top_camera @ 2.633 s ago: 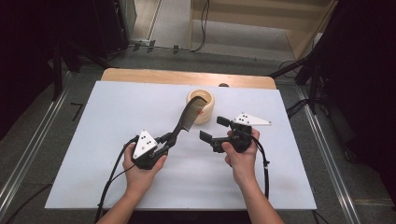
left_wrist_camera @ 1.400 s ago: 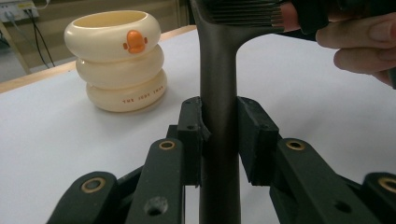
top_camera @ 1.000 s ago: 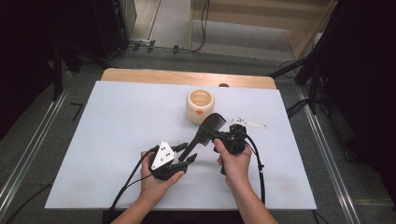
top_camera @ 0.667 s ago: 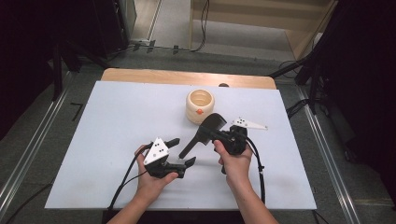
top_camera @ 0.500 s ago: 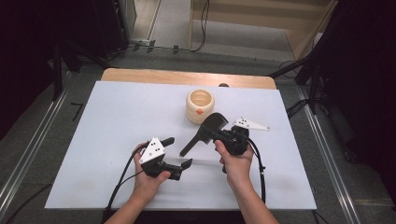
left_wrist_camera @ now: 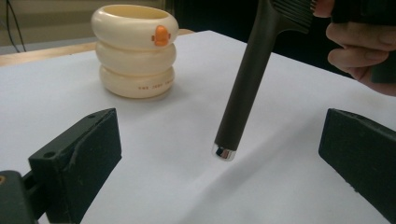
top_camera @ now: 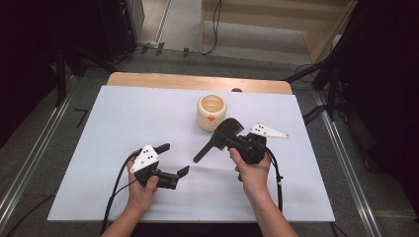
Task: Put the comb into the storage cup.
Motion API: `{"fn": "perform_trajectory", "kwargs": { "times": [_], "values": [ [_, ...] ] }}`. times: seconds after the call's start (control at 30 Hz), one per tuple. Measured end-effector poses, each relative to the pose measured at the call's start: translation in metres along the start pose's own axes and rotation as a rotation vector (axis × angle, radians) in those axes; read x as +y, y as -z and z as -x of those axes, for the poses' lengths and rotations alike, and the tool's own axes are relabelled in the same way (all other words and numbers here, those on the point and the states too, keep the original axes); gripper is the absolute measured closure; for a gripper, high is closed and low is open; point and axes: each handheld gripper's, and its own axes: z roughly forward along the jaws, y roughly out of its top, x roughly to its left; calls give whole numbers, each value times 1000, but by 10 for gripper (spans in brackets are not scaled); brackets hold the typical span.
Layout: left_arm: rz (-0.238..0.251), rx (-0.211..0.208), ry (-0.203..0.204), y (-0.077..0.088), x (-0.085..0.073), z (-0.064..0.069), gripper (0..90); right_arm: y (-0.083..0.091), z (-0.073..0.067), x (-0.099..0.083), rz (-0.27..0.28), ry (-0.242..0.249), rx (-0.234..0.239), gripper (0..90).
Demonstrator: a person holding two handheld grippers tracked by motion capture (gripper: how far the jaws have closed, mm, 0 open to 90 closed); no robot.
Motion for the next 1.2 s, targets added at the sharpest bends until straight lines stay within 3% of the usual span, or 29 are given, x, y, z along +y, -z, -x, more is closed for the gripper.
{"fn": "perform_trajectory", "kwargs": {
  "times": [0.67,1.2],
  "values": [
    [26,118,18,40,-8,-33,0,5,4,10,3,36,-17,824],
    [43,158,13,63,-12,-50,0,4,4,20,5,60,-29,824]
  ]
}}
